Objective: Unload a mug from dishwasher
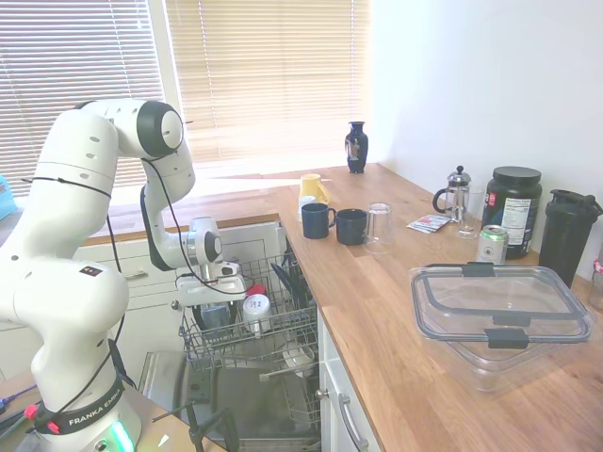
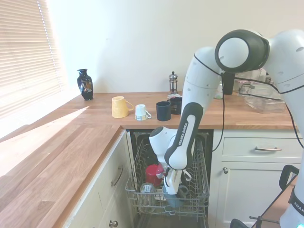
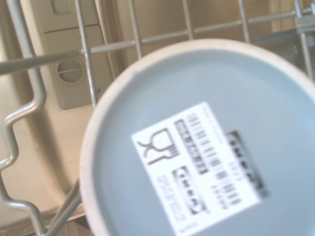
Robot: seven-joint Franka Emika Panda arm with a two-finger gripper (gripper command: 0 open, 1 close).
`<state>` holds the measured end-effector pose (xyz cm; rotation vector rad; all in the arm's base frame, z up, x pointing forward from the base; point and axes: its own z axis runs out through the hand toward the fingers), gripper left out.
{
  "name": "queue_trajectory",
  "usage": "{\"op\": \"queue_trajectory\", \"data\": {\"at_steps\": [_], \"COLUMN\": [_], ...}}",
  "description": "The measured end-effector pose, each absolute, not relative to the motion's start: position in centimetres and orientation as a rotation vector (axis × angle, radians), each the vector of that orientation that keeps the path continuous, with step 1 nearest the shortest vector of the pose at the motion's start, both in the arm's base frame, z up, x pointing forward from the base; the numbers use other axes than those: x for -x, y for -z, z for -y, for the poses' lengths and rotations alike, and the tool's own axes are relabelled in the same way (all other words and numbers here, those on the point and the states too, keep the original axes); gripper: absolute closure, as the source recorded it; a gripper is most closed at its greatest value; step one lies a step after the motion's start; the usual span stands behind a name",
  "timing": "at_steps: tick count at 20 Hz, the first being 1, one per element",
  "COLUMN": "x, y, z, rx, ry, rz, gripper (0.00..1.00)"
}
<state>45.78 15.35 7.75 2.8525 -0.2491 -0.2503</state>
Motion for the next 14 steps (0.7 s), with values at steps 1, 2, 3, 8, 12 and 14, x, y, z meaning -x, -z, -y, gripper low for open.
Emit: {"op": "queue_trajectory", "data": {"at_steps": [1,2,3,8,12,14], "x": [-45.78,-45.84,-45.89,-46.33,-46.42,-46.49], "y": [-7.59,-7.45,-7.31,-7.09,-7.13,-7.15], "z": [-15.38,-15.42,-15.34,-14.53,-14.52,-14.49], "rx": [-2.851,-2.851,-2.848,-2.841,-2.842,-2.845], "ry": [0.252,0.253,0.254,0.251,0.241,0.236], "rz": [0.244,0.241,0.24,0.25,0.249,0.251], "gripper": [1.0,1.0,1.0,1.0,1.0,1.0]}}
